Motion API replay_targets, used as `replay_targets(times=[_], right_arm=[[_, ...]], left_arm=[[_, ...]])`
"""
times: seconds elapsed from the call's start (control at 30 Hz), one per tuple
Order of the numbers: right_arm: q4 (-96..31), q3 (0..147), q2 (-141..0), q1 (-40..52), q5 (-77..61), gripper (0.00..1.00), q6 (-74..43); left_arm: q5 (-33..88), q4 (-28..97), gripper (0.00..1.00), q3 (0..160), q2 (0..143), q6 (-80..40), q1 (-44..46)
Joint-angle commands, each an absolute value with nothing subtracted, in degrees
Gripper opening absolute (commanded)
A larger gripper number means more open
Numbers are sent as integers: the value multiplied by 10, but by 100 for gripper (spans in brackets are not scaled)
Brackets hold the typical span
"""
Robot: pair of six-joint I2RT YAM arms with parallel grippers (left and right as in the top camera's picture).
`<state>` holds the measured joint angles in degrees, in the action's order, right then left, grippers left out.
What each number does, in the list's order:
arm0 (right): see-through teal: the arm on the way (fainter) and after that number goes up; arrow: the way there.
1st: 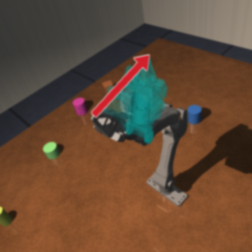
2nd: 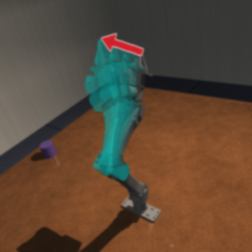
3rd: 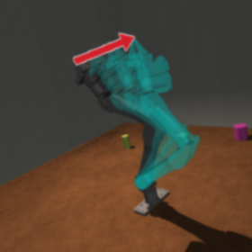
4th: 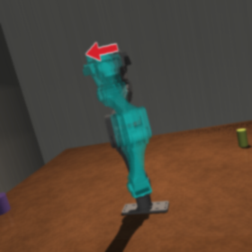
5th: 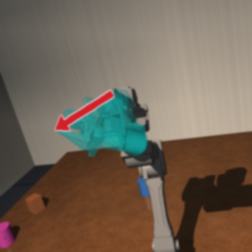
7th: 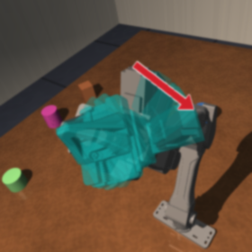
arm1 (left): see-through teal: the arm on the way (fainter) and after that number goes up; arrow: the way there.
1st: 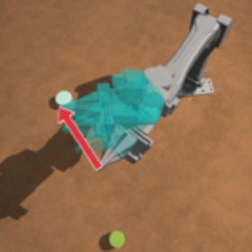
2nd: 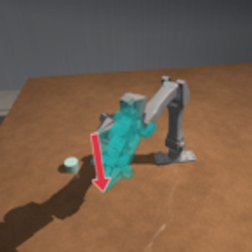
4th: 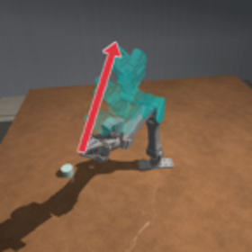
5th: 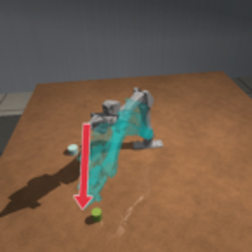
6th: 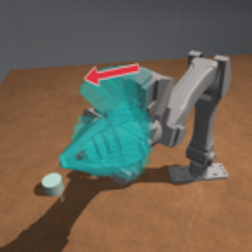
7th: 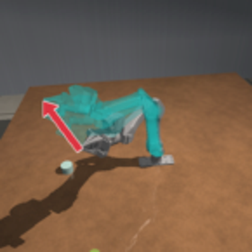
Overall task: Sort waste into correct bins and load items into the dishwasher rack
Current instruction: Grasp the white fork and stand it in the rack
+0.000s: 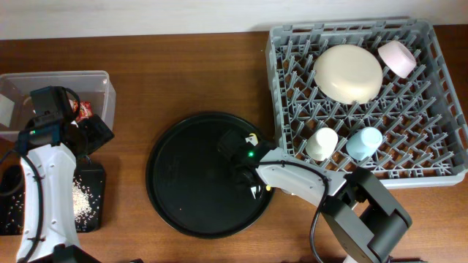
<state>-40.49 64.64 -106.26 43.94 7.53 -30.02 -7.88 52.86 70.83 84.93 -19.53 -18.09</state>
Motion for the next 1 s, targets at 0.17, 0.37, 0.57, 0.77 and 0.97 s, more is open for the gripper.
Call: replay_targets(times=[0.17,0.37,0.57,0.77,0.97], right_arm=[[-429,677,-1014,443,86,17,-305],[-464,705,-906,434,89,17,-288],[-512,711,-768,295,89,17,-216],[-487,711,-780,134,73,16,-132],[-415,711,-832,113,58,16,-55]], left_arm=[[-77,527,99,713,850,-203,-182],[-77,527,99,713,850,-203,-182],[-77,527,99,713,850,-203,-182],[-77,527,99,713,850,-203,-182],[-77,527,99,713,850,-203,-182]])
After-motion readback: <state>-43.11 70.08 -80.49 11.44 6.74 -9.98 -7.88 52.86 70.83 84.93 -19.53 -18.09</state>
